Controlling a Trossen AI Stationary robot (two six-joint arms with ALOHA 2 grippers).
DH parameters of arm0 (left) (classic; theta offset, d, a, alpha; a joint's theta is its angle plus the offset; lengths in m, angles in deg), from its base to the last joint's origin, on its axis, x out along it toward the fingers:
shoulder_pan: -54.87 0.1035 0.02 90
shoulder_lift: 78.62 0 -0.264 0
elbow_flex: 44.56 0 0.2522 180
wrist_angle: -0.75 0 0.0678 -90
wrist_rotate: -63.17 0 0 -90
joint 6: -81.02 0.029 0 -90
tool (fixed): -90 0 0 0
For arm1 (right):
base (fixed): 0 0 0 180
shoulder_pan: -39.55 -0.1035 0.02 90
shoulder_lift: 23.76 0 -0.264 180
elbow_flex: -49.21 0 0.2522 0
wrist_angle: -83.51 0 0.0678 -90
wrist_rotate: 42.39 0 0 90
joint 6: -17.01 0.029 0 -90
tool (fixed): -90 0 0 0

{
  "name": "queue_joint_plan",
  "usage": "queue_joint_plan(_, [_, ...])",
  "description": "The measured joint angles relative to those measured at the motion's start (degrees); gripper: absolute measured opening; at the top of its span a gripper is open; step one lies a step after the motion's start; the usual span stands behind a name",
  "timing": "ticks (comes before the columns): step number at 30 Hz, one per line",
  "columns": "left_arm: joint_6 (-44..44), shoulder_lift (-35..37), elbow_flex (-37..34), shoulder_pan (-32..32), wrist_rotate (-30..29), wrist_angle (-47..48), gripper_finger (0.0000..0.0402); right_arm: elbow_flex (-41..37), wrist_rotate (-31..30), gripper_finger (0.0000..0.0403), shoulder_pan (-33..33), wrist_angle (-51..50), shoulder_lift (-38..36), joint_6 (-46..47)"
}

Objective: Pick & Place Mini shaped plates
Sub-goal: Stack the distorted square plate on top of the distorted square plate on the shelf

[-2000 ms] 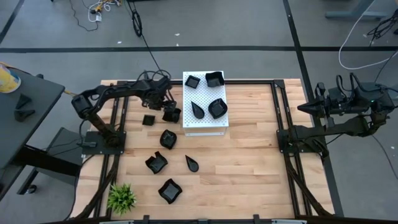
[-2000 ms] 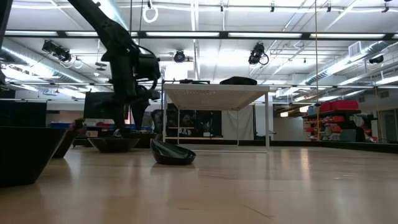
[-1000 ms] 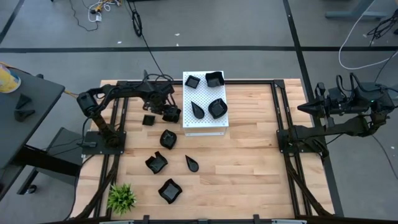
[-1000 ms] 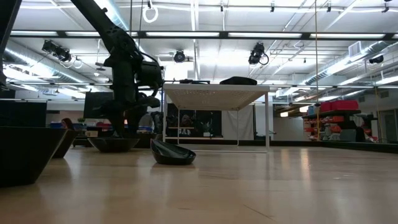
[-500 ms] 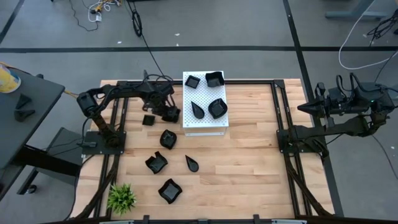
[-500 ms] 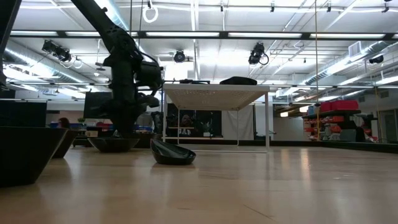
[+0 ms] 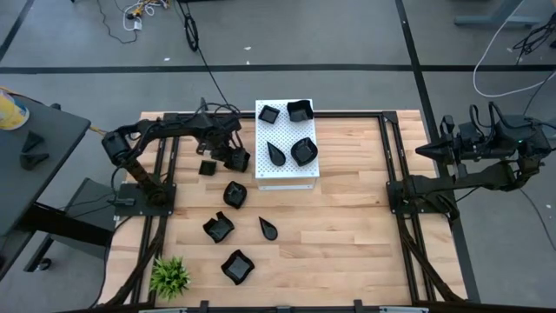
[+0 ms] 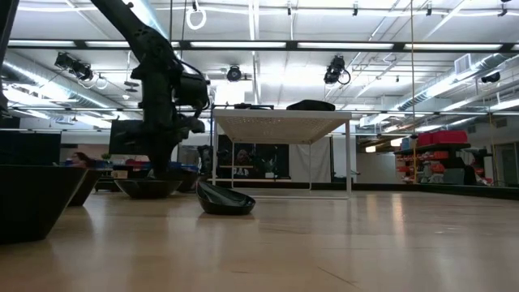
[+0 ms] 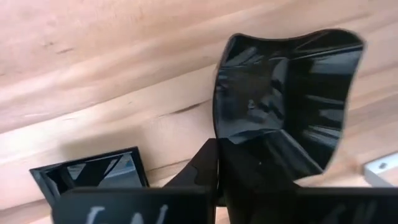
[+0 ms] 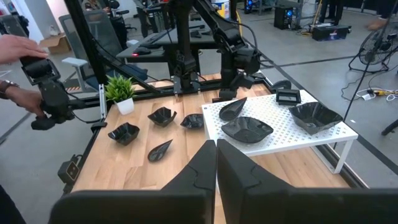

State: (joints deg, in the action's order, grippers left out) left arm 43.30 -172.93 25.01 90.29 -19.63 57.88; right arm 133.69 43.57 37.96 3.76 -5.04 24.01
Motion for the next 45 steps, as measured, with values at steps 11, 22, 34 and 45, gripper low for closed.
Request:
queue_joint_plan(11, [-0.3, 5.3, 0.0, 0.0, -3.2, 3.5, 0.0016, 0.0, 0.0, 0.0019, 0.0, 0.0, 0.0, 0.0])
queue_joint_plan(22, [-1.6, 9.6, 0.0, 0.0, -4.3, 5.7, 0.0016, 0.0, 0.0, 0.0019, 0.0, 0.0, 0.0, 0.0])
queue_joint_plan(34, [-2.2, 13.6, 10.2, 0.0, -7.8, 12.8, 0.0008, 0.0, 0.0, 0.0019, 0.0, 0.0, 0.0, 0.0])
queue_joint_plan(45, [-2.2, 12.6, 27.3, -0.6, -12.1, 12.5, 0.0007, 0.0, 0.0, 0.0019, 0.0, 0.0, 0.0, 0.0])
